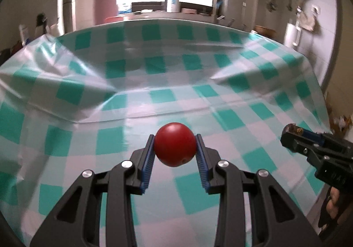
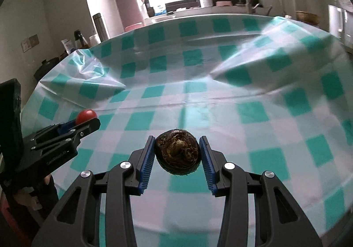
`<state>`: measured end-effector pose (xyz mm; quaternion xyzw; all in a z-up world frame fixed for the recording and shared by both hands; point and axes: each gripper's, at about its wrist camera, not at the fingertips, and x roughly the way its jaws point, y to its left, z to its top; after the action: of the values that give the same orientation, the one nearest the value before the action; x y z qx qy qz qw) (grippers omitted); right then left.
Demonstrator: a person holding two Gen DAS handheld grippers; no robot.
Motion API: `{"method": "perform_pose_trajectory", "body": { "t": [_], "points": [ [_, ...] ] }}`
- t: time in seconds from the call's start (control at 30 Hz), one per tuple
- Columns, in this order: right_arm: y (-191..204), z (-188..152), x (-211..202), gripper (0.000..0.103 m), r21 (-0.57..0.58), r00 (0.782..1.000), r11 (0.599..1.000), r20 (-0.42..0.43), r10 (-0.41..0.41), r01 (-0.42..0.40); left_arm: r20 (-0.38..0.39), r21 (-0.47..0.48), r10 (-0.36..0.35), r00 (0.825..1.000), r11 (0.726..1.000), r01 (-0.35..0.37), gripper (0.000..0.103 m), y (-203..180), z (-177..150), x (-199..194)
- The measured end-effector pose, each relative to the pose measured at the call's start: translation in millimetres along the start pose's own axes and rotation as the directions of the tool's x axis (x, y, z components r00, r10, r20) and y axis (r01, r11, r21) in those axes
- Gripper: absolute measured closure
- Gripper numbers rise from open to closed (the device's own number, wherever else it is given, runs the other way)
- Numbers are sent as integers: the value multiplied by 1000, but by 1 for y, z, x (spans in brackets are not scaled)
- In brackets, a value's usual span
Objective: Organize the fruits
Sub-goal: 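Carry the passion fruit and the tomato in both tools over the white bin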
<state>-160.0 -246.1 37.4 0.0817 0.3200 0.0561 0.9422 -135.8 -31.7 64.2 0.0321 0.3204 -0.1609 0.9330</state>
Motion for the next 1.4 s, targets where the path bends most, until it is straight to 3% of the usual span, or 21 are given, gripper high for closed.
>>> {"method": "perform_pose_trajectory", "body": {
  "t": [0.43, 0.8, 1.03, 1.4],
  "points": [
    [-93, -52, -62, 62, 156, 995, 983, 22, -98, 93, -42, 204, -76, 996, 976, 83, 67, -100, -20, -5],
    [-158, -95, -92, 62, 282, 985, 946, 17, -171, 159, -82, 361, -117, 990, 922, 139, 67, -165, -40, -10],
    [-196, -125, -110, 62, 355, 974, 911, -1, -227, 212, -117, 486, -161, 980, 851, 198, 67, -222, -58, -14],
    [-251, -182, -125, 62, 455, 950, 837, -84, -300, 304, -228, 645, -243, 943, 687, 333, 67, -313, -103, -11]
  ]
}}
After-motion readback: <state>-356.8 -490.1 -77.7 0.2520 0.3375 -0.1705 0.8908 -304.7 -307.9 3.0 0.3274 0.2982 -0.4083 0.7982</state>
